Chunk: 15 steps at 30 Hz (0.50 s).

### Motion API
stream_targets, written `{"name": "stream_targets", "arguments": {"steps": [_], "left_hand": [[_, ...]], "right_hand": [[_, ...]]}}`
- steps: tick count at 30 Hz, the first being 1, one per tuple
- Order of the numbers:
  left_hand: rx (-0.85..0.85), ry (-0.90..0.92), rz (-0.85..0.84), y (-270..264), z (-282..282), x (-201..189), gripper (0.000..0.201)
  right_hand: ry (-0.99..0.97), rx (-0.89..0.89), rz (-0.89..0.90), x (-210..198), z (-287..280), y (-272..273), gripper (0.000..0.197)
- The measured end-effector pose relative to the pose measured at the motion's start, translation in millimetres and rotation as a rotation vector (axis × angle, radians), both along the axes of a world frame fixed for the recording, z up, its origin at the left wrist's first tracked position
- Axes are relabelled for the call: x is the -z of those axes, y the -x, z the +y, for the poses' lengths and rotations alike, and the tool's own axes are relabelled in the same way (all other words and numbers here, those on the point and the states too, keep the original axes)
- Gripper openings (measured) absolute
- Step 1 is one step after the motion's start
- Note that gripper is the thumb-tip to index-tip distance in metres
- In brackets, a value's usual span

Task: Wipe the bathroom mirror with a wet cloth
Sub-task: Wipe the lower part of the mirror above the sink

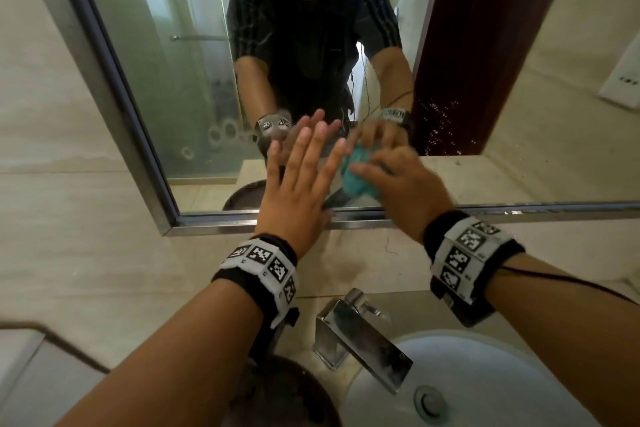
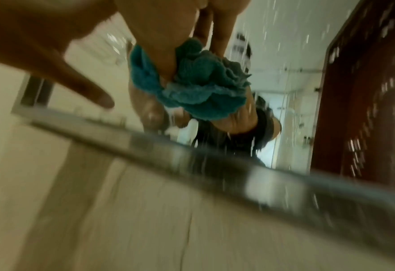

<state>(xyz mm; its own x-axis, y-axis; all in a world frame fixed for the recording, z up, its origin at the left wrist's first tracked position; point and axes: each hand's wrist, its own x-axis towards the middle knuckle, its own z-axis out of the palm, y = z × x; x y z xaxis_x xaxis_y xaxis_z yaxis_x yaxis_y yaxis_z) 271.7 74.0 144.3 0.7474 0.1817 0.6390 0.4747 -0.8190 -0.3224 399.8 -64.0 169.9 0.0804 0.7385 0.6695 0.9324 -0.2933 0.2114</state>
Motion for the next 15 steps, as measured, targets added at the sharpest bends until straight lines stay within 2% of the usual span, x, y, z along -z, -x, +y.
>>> {"name": "stream_targets", "arguments": {"steps": [3,5,8,11,13,15], "left_hand": [[-0.093,0.099,-0.026,-13.3,-2.3,-5.3,0.122],[-0.102,0.100,-0.027,-17.6,-0.9,-0.9,0.125],[-0.103,0.082,-0.054,-22.4,2.5,5.1,0.127],[-0.110,0.071,-0.063,-25.3,5.8,6.4,0.127],[-0.108,0.083,-0.063,-25.1,7.1,7.6,0.129],[-0.096,0.106,-0.069,-24.6,6.1,6.8,0.129]], "right_hand": [[-0.339,0.032,0.048,-46.0,7.6,-1.9,0.031],[-0.402,0.040,0.049,-43.1,11.8,-6.4,0.031],[-0.186,-0.040,-0.078,10.3,7.9,-12.5,0.047],[0.107,-0.036,-0.057,51.9,-6.8,-18.0,0.057],[0.185,-0.019,-0.035,52.3,-11.5,-18.2,0.057],[0.210,-0.035,-0.011,32.1,-11.0,-11.4,0.053]]}}
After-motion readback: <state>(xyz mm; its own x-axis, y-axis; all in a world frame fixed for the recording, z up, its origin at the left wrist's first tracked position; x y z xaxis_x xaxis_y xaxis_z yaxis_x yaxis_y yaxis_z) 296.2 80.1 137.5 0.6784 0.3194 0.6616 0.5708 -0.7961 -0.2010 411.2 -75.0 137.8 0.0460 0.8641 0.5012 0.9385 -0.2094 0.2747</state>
